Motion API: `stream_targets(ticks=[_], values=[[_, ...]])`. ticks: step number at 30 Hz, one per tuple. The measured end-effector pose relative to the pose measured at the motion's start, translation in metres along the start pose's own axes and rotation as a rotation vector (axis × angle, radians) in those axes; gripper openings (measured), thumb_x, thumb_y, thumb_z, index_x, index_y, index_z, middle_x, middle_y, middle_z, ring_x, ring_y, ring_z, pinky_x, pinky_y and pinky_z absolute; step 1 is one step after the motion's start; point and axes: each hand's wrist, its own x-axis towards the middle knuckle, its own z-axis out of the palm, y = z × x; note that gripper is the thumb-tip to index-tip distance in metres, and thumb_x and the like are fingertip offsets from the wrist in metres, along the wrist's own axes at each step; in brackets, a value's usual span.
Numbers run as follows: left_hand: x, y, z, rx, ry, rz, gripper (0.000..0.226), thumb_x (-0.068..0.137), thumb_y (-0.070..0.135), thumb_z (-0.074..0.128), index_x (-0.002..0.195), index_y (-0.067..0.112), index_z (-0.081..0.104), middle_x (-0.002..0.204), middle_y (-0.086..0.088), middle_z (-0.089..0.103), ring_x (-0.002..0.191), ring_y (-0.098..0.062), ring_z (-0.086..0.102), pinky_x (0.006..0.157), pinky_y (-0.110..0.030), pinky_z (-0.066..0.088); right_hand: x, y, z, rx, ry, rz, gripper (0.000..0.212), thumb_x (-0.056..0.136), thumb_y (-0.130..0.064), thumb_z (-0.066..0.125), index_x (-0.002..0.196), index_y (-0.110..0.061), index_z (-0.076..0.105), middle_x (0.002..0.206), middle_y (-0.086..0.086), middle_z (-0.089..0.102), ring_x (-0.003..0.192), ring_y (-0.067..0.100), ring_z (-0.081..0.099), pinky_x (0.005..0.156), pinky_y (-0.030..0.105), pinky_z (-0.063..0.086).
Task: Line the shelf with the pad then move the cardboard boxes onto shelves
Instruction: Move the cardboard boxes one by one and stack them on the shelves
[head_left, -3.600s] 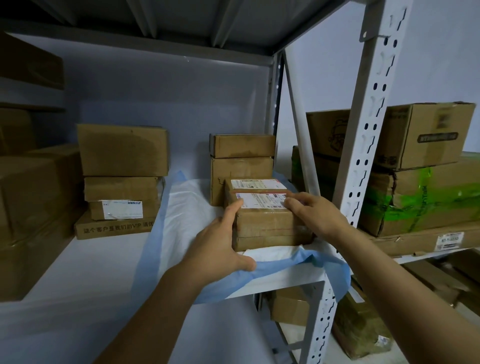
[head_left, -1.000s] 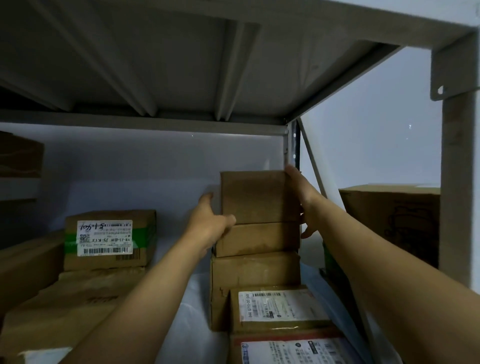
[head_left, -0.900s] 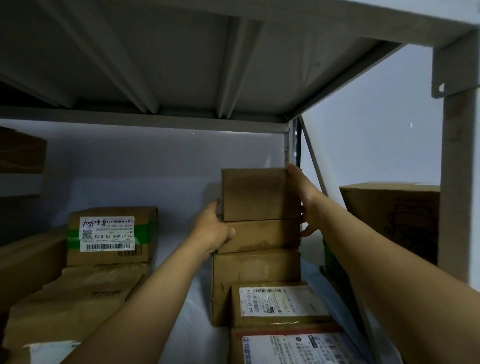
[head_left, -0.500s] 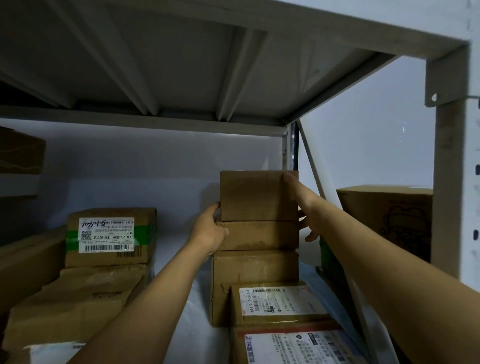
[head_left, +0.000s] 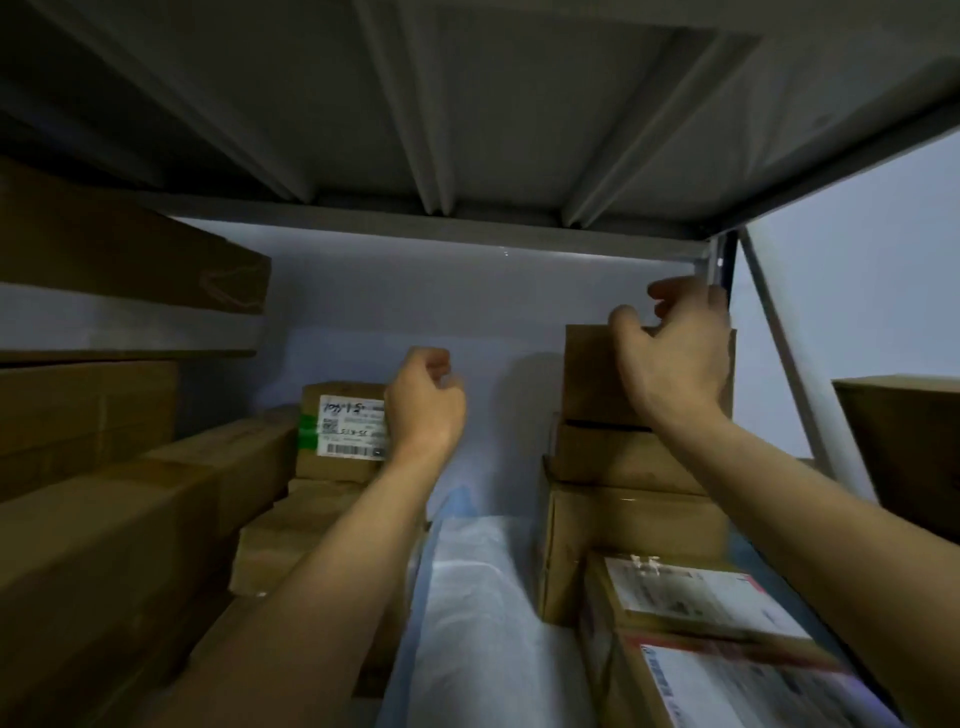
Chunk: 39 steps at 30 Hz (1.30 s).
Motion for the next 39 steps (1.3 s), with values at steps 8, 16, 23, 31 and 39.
stream_targets(ticks=[8,16,23,31,39], values=[[0.059,-0.055,-0.060,0.082,0.289,-0.359,0.040,0.093,0.010,0.048,0.133,0.003,0.045,0.135,-0.019,0.048,0.120,-0.035,0.052,0.100,-0.047,0.045,-0.046,-0.058,0.100,0.248,-0.908,0.343,0.042,0.099,-0.039,0.036,0.125,-0.008,0.049,0.120,0.016,0.055,0.106,0.028,0.056,0.089,0.040,0.048],[0.075,-0.088,-0.044,0.219,0.143,-0.492,0.037,0.094,0.016,0.046,0.125,-0.002,0.052,0.126,-0.021,0.057,0.112,-0.036,0.057,0.093,-0.042,0.051,-0.075,-0.058,0.146,0.265,-1.107,0.677,0.063,0.100,-0.051,0.017,0.147,-0.011,0.029,0.150,0.017,0.033,0.134,0.036,0.036,0.110,0.048,0.033],[0.061,-0.069,-0.058,0.178,0.261,-0.356,0.032,0.093,0.014,0.045,0.123,0.012,0.056,0.128,-0.015,0.053,0.120,-0.037,0.048,0.100,-0.051,0.043,-0.073,-0.062,0.119,0.436,-1.034,0.737,0.067,0.095,-0.058,0.033,0.147,-0.015,0.028,0.147,0.012,0.037,0.132,0.032,0.038,0.112,0.045,0.029],[0.025,-0.024,-0.090,-0.275,0.324,-0.313,0.032,0.094,0.037,0.046,0.104,0.009,0.059,0.104,-0.008,0.063,0.093,-0.025,0.060,0.077,-0.034,0.045,-0.061,-0.059,0.070,0.633,-0.964,0.763,0.052,0.077,-0.064,0.057,0.115,-0.029,0.051,0.127,0.002,0.050,0.121,0.027,0.044,0.107,0.059,0.027],[-0.040,0.024,-0.100,-0.497,0.026,-0.145,0.038,0.099,0.042,0.037,0.074,0.028,0.062,0.088,0.009,0.065,0.085,-0.006,0.056,0.079,-0.028,0.039,-0.057,-0.051,-0.010,0.698,-0.770,0.815,0.029,0.081,-0.049,0.055,0.087,-0.021,0.058,0.081,0.006,0.063,0.084,0.023,0.061,0.079,0.038,0.049]])
